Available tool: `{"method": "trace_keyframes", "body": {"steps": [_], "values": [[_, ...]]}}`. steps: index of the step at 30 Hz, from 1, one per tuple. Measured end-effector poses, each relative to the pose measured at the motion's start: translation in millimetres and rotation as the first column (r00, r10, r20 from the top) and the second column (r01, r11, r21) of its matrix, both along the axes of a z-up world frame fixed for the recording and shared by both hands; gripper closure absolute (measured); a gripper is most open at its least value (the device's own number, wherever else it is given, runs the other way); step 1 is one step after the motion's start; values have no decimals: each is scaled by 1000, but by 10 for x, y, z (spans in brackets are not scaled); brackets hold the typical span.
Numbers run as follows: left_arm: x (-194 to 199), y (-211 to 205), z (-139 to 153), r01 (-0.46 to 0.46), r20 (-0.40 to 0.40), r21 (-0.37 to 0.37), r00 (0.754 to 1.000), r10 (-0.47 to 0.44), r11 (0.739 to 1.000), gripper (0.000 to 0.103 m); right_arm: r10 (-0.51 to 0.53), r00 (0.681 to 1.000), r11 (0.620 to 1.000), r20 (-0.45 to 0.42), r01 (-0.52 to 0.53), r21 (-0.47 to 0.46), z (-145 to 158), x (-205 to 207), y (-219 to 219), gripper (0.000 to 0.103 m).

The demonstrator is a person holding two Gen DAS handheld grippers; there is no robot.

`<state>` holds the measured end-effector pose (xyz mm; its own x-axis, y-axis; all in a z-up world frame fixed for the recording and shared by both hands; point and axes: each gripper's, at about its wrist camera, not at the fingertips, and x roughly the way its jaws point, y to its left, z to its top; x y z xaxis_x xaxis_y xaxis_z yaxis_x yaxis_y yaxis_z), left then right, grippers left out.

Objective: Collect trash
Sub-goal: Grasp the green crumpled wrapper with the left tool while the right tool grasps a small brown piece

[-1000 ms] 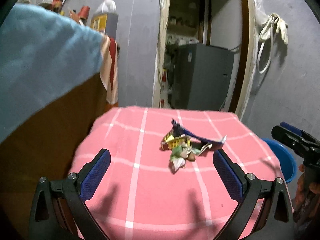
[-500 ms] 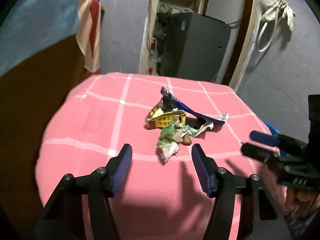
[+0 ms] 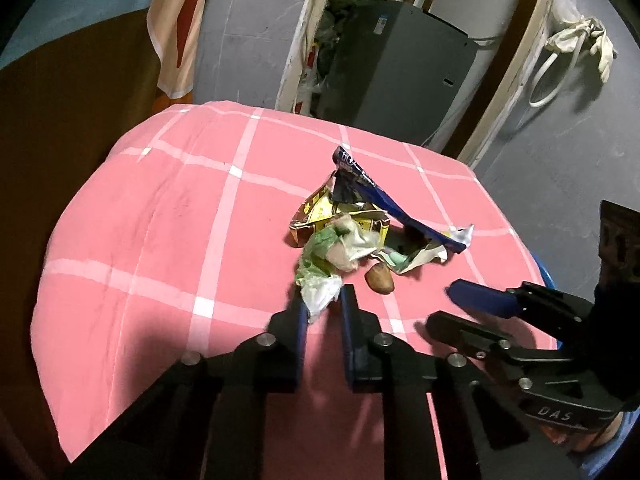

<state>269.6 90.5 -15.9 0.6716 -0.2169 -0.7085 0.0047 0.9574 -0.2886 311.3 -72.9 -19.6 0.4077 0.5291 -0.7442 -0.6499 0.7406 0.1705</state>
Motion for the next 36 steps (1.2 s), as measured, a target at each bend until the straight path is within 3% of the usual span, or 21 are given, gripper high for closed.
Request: {"method": "trace_keyframes", "body": {"steps": [7, 14, 17, 19, 25, 29, 36], "values": [[-48, 131, 23, -39, 12, -16, 999, 39, 999, 94, 40, 999, 999, -11, -40, 1, -16, 51, 236, 76], [-97, 276, 27, -78, 10, -35, 997, 78, 996, 94, 39, 999, 999, -25, -39, 2, -44, 179, 420, 78], [-124, 279, 46, -83, 13, -34, 996, 84, 996, 94, 33, 999, 999, -19, -33, -11, -51, 203, 468, 80], [-158, 242, 71, -84, 19, -30, 996, 85, 996, 94, 28, 1000, 998, 1, -28, -51, -42, 189, 497, 89], [-260, 133, 135, -79, 61, -22, 995, 80, 997, 94, 44, 998, 997, 41, -41, -70, -24, 60, 440, 90], [-369, 32, 188, -69, 104, -23, 992, 71, 997, 94, 34, 996, 999, 81, -34, -3, 61, -82, 270, 90], [-598, -264, 358, -42, 243, -69, 968, 58, 997, 94, -36, 964, 992, 263, 3, 126, 415, -500, -190, 90]]}}
